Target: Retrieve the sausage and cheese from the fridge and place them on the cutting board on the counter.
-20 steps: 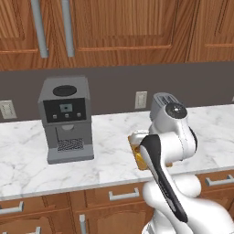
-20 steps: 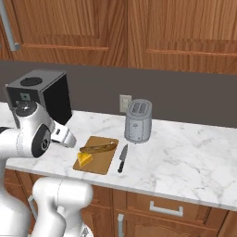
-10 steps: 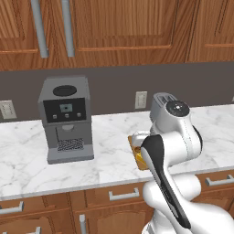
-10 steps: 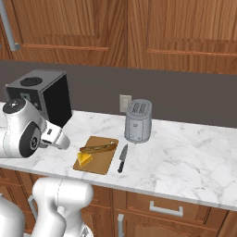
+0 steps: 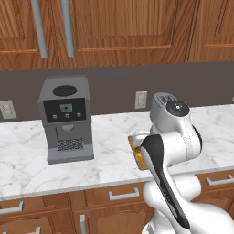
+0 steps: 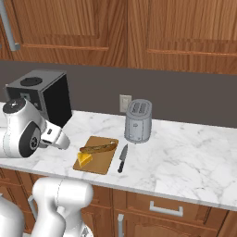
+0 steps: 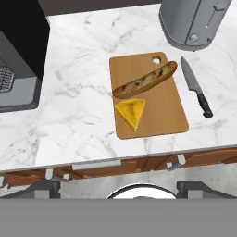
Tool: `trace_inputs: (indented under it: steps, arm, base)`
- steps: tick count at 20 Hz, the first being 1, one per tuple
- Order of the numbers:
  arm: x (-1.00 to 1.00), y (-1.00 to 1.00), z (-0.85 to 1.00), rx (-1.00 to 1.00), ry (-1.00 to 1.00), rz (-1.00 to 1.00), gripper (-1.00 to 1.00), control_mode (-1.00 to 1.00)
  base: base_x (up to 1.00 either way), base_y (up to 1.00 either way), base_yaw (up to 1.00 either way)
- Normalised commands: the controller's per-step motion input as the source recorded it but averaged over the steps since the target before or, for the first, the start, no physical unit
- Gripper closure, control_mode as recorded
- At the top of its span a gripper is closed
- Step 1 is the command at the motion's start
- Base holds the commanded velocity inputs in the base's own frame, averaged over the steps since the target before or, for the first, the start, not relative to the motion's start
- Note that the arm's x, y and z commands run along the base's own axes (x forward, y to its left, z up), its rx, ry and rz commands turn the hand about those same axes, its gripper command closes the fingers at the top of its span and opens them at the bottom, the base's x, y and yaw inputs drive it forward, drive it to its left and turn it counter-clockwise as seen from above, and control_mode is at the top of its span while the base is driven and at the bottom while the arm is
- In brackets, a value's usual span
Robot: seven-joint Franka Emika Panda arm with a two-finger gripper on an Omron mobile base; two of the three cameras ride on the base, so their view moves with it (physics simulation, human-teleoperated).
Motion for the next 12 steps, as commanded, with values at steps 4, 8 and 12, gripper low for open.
trace_inputs:
  steps: [4,8,12]
  arm:
    - [0.00,0.00,0.00,0.00,0.00,0.00,-1.00,1.00]
    - [0.00,0.00,0.00,0.00,0.00,0.00,-1.00,1.00]
    - [0.00,0.00,0.00,0.00,0.00,0.00,-1.00,1.00]
  base:
    - [0.00,0.00,0.00]
    - [-0.12,0.01,0.00]
    - [-0.74,0.26,-0.03]
